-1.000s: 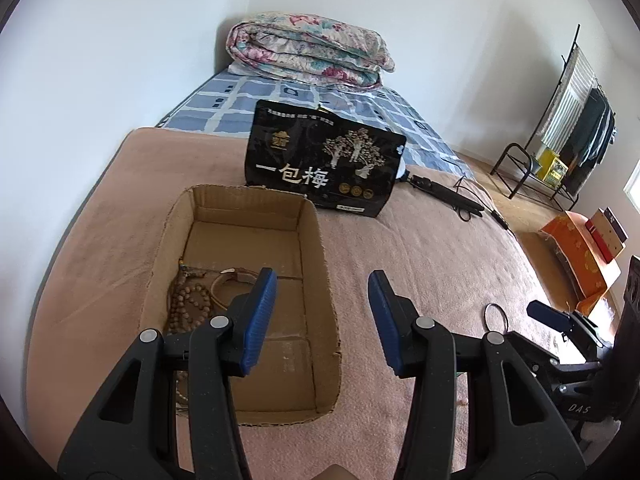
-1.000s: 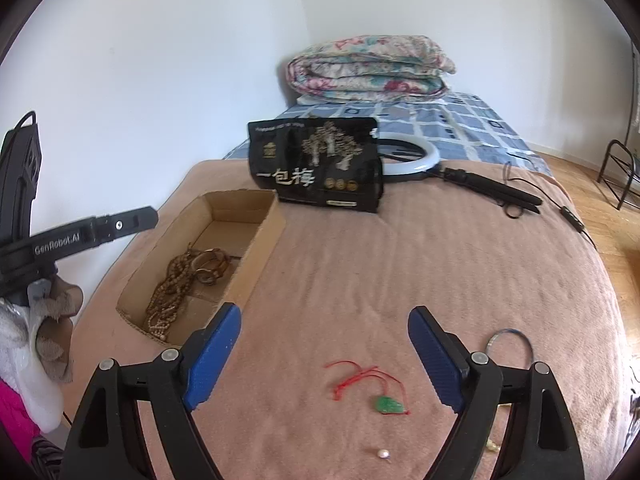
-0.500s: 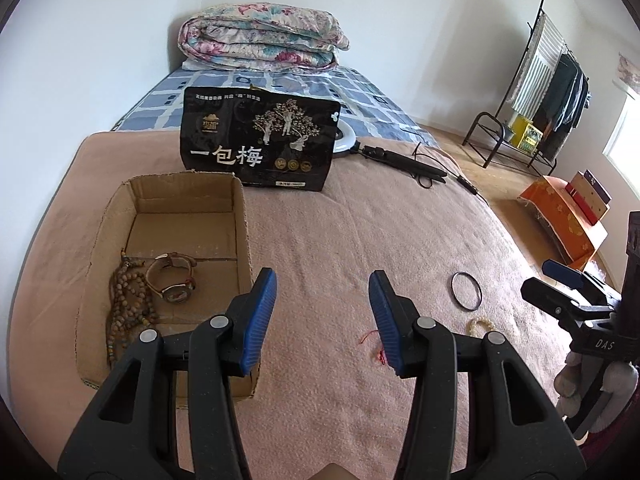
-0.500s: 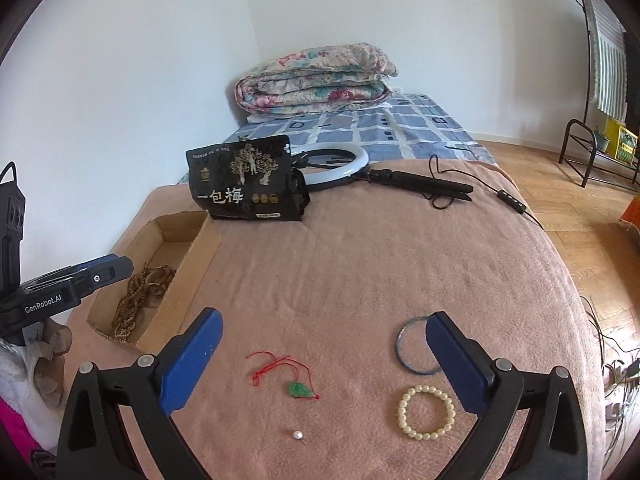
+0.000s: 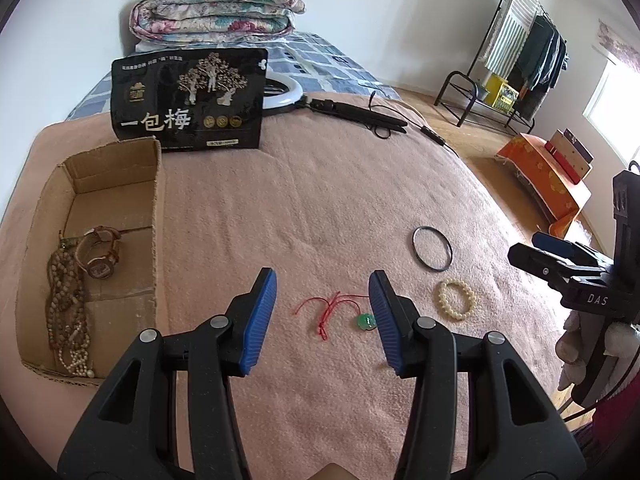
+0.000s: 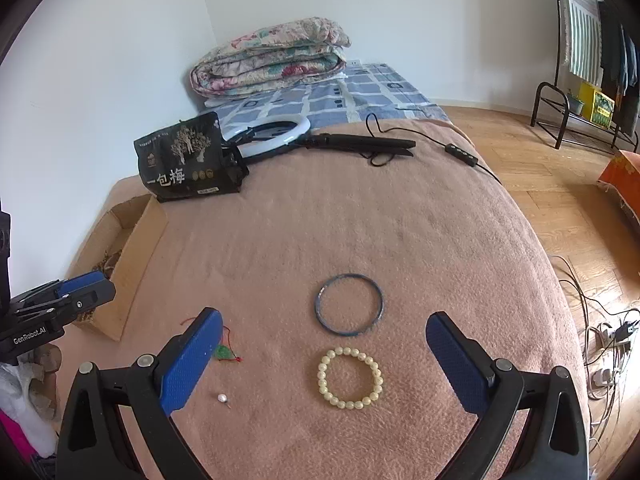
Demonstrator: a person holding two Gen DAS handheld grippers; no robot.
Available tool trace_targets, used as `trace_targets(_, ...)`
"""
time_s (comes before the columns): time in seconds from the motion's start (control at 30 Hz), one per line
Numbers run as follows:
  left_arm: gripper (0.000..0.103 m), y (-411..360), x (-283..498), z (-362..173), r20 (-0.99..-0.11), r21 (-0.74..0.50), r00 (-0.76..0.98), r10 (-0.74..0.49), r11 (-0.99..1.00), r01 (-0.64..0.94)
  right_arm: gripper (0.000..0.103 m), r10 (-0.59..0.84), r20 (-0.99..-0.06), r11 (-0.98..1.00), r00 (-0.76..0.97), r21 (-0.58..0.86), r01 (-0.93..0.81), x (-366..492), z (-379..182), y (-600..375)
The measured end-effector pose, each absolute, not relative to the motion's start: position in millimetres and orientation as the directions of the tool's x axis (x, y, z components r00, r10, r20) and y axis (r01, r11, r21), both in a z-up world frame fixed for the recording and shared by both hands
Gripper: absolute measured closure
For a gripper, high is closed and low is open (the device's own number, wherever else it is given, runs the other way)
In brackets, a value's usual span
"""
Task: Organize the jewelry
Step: 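Move both tools away from the box toward the green jade pendant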
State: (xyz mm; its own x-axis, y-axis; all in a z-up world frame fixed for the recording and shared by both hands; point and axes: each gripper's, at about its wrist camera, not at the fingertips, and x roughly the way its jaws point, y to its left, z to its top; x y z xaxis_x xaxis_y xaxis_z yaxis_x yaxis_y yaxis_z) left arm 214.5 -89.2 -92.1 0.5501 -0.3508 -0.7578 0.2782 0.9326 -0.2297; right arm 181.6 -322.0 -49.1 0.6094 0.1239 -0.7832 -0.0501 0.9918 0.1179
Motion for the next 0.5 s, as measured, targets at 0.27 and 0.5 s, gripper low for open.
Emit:
trace_targets(0.27,0.054,-125.2,213.0,-115.8,-0.792,-0.242,0.483,-0.374,0.918,0.315,0.001,0.100,-0.847,0.993,0.523,0.115,-0.004,182.3,-78.7,-350.5)
trace_targets(0.5,0.054,-144.7,213.3,-140.7,-0.823,-0.263,0.420,-0.383,0.911,0.317,0.009,0.089,-0.887,0.994,0.454,0.107,0.015,183.2,-102.8,-368.2)
